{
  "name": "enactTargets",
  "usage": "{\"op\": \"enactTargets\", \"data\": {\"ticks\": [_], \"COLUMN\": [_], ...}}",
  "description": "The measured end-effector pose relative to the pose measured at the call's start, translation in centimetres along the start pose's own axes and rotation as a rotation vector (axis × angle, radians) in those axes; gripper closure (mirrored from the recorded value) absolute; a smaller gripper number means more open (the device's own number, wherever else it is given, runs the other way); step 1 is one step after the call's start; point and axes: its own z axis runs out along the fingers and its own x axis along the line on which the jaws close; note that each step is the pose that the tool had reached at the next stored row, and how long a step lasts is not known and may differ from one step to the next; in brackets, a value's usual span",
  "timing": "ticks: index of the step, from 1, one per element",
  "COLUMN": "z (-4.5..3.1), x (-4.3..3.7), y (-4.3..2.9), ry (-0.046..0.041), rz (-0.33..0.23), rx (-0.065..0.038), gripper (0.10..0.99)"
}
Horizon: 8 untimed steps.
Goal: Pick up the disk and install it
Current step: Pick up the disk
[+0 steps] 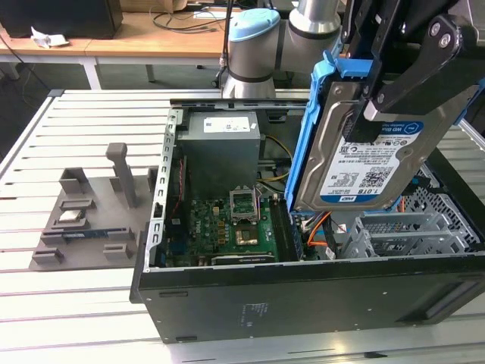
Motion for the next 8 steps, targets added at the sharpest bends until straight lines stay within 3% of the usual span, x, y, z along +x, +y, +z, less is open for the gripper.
{"op": "enactTargets", "data": {"ticks": [4, 8], "z": [-0.01, -0.05], "x": [-0.01, -0.03], "y": [-0.15, -1.04], "ry": [0.0, 0.0002], "rz": [0.0, 0.0], "rx": [0.0, 0.0], "gripper": [0.722, 0.722]}}
